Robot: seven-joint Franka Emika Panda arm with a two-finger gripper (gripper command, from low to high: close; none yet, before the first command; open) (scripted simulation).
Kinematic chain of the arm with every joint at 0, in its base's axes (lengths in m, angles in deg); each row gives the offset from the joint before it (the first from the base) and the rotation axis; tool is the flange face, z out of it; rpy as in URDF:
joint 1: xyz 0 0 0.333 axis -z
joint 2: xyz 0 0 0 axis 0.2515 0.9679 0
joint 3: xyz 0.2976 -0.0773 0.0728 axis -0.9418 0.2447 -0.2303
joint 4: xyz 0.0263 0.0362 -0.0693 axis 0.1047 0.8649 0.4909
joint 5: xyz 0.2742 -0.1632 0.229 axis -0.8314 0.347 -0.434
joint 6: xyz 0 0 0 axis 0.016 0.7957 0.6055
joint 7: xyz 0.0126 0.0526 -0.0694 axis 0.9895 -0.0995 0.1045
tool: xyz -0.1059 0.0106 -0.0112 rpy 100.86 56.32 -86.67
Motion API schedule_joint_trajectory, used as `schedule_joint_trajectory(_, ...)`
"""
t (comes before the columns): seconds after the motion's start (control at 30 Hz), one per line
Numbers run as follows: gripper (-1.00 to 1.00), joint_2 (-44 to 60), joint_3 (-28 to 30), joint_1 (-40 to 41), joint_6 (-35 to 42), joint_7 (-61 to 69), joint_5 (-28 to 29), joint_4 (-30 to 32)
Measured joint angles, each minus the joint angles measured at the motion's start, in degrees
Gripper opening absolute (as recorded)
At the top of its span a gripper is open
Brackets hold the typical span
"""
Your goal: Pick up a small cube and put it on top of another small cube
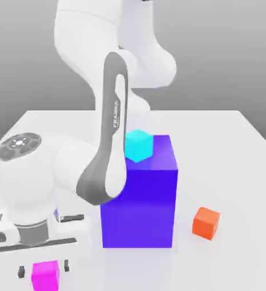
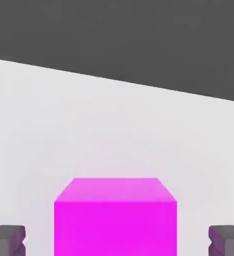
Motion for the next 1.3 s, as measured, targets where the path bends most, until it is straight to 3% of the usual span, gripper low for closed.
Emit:
schedule_joint_trajectory(0.17, -1.00, -0.1, 0.0, 0.0, 0.1, -0.1, 0.1, 0.0)
schedule_joint_trajectory(0.37, -1.00, -10.0, 5.8, -2.8, 6.9, -6.2, 5.4, 3.3)
schedule_joint_trajectory(0.67, -1.00, -19.0, 16.5, -0.5, 8.2, -22.9, 8.5, 11.4)
schedule_joint_trajectory(0.83, -1.00, -24.6, 22.5, 2.2, 8.2, -35.1, 13.9, 16.1)
schedule_joint_trajectory(1.0, -1.00, -30.4, 24.6, 8.3, 7.8, -48.7, 21.7, 20.6)
schedule_joint_trajectory(1.07, -1.00, -27.9, 23.8, 8.5, 5.3, -47.2, 18.1, 21.1)
schedule_joint_trajectory(1.2, -1.00, -19.4, 17.2, 12.0, -1.0, -37.6, 4.4, 20.5)
schedule_joint_trajectory(1.23, 1.00, -17.9, 15.5, 13.2, -2.1, -36.0, 2.1, 20.4)
schedule_joint_trajectory(1.3, 1.00, -17.9, 15.5, 13.2, -2.1, -36.0, 2.1, 20.4)
